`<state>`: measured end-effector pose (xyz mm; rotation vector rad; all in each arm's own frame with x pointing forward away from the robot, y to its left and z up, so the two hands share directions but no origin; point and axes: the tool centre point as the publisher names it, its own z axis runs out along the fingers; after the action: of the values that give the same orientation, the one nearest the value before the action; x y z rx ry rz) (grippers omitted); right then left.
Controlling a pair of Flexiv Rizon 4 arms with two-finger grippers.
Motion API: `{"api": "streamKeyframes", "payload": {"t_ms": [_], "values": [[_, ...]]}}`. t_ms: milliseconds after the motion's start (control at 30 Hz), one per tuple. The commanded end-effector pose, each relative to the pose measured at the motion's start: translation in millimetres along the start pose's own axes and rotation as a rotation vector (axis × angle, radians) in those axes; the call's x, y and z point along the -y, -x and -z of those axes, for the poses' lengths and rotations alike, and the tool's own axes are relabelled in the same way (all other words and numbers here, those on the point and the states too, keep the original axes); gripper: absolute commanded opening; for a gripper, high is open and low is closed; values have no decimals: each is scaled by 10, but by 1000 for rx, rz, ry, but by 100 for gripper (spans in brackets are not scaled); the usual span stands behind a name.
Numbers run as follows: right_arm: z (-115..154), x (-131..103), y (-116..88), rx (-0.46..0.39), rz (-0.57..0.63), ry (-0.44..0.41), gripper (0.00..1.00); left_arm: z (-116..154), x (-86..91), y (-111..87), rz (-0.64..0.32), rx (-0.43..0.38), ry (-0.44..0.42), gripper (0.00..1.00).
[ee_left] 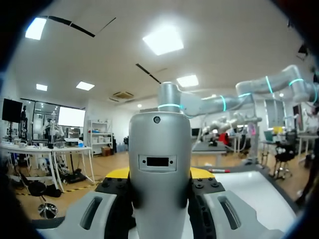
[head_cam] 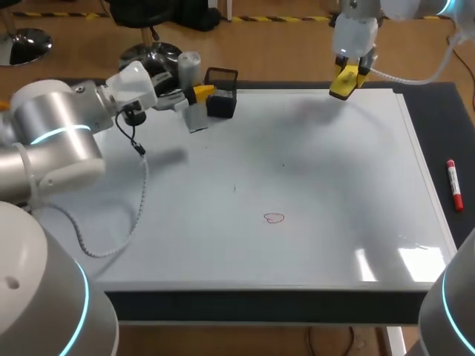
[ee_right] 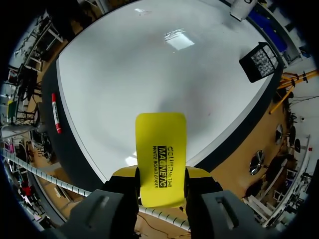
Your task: Pick up the inspection probe, press it on each red-marked spot on the whiteboard one by one, put down the probe, pick up the eraser, and wipe off all the red marks.
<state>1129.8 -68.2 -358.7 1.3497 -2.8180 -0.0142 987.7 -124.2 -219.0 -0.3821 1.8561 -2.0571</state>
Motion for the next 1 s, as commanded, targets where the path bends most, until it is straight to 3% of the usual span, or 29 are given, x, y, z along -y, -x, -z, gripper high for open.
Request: {"api": "streamKeyframes", "payload": {"t_ms": [33, 400, 633, 1000], "values": [[15, 8, 2, -5, 2, -1, 0, -57, 62, -195, -16, -33, -18, 0], [15, 8, 2, -5, 2, -1, 0, -463, 253, -1006, -60, -175, -60, 0], [15, 8, 2, -5, 2, -1, 0, -722, 193, -1418, -59, -287, -45, 0], [15, 8, 2, -5, 2, -1, 0, -836, -55, -1863, 15, -338, -59, 0]]}}
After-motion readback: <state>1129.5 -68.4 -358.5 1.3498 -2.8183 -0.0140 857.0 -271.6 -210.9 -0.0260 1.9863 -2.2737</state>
